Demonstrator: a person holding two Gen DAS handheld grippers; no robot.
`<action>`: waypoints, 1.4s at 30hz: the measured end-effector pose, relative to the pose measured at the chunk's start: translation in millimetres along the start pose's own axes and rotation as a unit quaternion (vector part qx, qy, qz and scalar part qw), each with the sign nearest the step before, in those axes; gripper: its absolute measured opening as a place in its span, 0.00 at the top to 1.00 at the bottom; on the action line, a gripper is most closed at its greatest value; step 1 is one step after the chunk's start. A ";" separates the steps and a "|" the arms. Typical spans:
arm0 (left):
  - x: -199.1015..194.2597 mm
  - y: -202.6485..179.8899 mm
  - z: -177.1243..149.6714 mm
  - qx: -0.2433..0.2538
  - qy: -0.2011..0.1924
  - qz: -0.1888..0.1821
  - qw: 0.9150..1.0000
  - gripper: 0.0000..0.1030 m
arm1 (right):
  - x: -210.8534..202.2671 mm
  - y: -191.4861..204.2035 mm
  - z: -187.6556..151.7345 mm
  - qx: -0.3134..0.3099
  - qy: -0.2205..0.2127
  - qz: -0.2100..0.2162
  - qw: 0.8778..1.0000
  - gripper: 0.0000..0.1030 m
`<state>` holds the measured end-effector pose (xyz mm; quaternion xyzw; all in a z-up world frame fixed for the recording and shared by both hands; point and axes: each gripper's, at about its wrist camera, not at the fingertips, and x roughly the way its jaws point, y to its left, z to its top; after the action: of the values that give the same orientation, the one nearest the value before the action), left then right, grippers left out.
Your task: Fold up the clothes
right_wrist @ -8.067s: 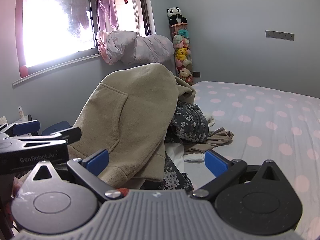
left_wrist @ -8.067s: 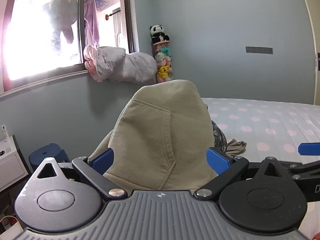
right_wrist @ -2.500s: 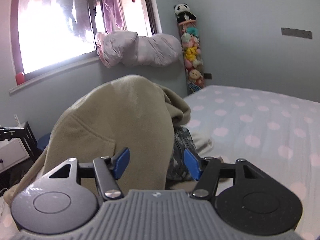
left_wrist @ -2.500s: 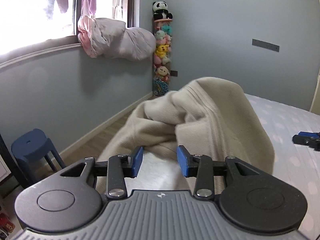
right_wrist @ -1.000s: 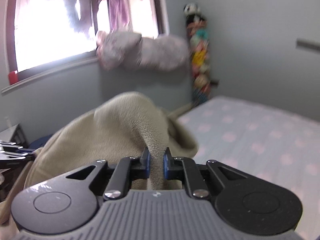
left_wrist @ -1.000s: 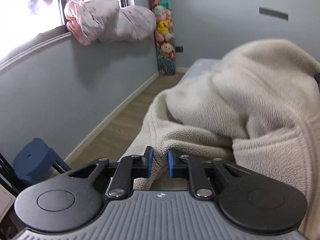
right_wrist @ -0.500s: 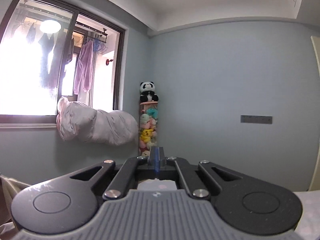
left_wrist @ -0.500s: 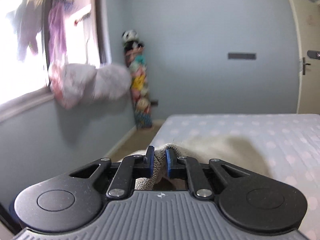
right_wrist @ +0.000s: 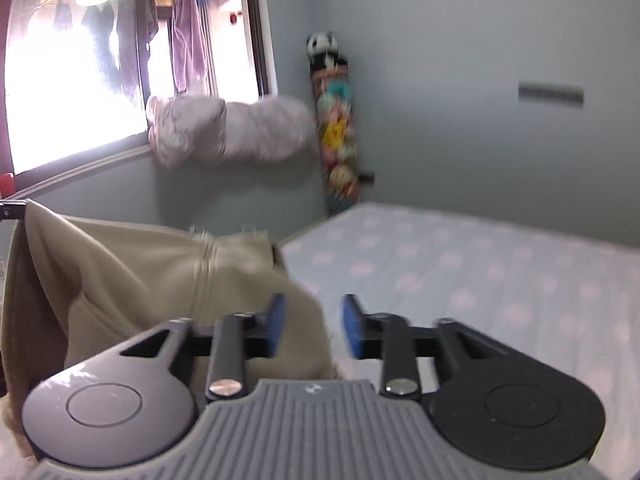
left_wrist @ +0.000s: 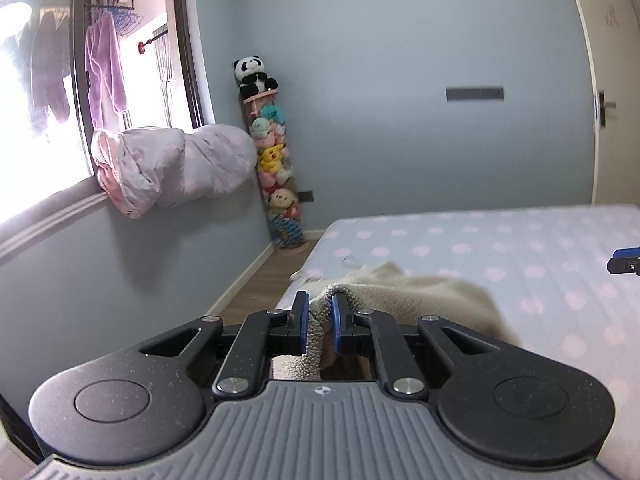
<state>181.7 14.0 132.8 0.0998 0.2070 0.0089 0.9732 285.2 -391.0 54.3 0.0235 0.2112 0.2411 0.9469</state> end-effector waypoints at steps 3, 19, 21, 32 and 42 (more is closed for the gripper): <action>-0.8 -2.5 -13.2 0.028 0.008 0.004 1.000 0.88 | 26.4 -12.2 -18.6 0.026 0.028 0.026 0.999 0.49; 77.0 -30.6 -54.7 0.092 0.086 0.017 0.992 0.58 | 185.3 -62.1 -79.2 0.169 0.117 0.151 0.967 0.21; 87.4 -23.2 -56.5 0.080 0.099 0.017 0.992 0.65 | 204.0 -69.5 -88.0 0.185 0.124 0.163 0.961 0.21; 81.4 7.4 -69.0 0.036 0.088 0.019 0.995 0.79 | 296.4 -89.6 -115.1 0.264 0.136 0.239 0.924 0.16; 62.5 3.9 -56.6 0.030 0.066 0.014 0.997 0.89 | 271.3 -53.3 -93.8 0.197 0.114 0.197 0.954 0.84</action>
<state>216.0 32.2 57.8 0.1309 0.2692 0.0226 0.9539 485.9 -316.9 -144.3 0.2236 0.3519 0.3771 0.8270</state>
